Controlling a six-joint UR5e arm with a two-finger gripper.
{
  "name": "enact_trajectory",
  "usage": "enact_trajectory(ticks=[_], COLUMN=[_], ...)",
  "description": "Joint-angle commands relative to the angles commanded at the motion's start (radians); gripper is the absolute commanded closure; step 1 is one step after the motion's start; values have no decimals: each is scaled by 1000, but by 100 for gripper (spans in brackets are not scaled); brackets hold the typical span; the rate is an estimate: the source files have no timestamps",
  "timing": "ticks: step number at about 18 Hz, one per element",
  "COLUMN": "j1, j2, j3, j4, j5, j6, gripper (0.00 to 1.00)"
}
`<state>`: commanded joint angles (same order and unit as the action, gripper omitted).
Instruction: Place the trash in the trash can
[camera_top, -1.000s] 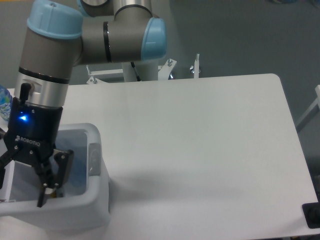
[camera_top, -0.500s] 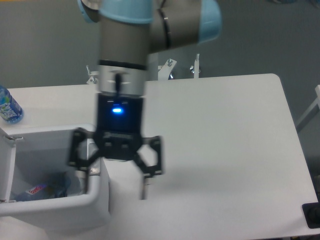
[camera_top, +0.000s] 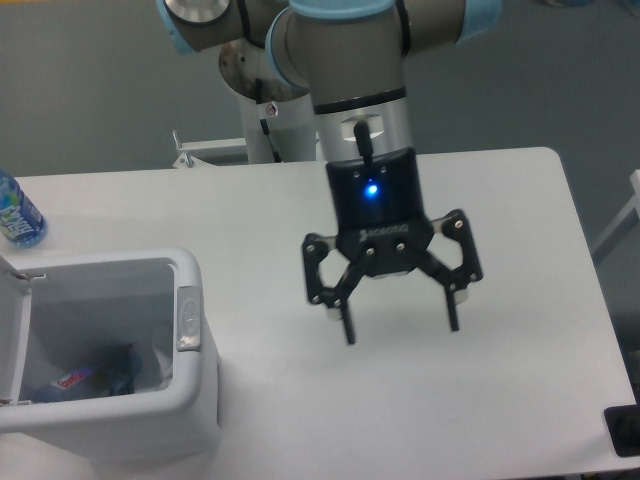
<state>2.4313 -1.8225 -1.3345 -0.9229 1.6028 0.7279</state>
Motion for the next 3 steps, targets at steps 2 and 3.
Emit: enact_trajectory(ticks=[2, 3], j1=[18, 40], j2=[26, 38], j3=[-2, -2], j4=[-100, -137], j5=[11, 11], j6=[126, 154], gripper=[0, 0])
